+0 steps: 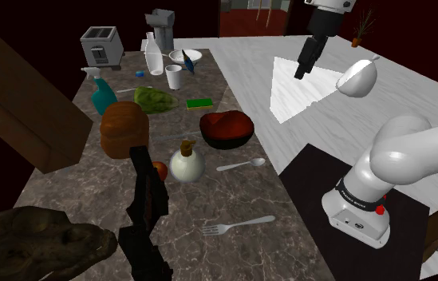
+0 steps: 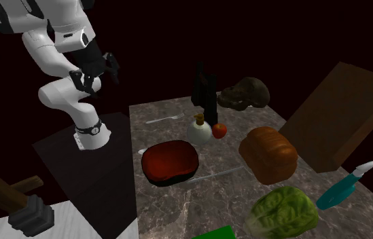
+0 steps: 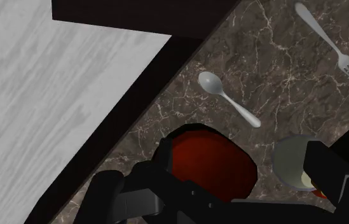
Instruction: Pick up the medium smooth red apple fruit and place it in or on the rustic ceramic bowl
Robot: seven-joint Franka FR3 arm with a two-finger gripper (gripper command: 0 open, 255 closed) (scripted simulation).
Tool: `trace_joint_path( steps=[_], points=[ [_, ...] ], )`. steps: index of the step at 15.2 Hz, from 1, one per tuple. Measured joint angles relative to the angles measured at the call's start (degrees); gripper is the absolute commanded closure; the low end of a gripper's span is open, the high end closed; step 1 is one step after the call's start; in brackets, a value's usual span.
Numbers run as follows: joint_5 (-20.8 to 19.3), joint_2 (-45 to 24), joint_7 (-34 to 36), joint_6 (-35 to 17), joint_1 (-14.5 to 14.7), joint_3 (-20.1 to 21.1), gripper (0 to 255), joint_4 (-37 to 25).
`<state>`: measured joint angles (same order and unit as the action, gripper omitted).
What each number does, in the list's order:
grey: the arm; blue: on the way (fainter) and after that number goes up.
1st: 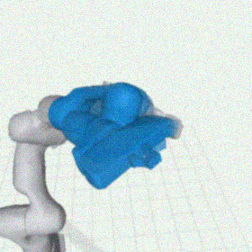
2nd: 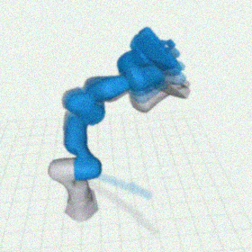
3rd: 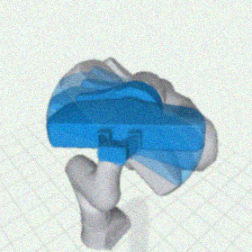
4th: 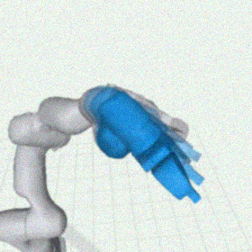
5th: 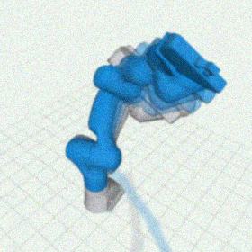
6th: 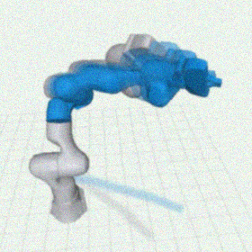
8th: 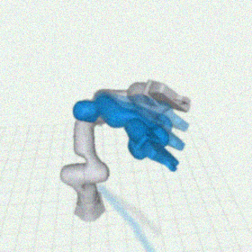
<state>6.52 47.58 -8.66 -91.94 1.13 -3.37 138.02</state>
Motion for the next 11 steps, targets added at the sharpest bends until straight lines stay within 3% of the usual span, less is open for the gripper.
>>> trace_joint_path(
  steps=[3, 11],
  points=[
    [0.8, -2.04, 0.5, -1.98, 0.71, 1.04, 0, 0.15],
    [4.09, -15.28, 2.34, -11.29, 4.3, 6.01, 0, -2.59]
  ],
)
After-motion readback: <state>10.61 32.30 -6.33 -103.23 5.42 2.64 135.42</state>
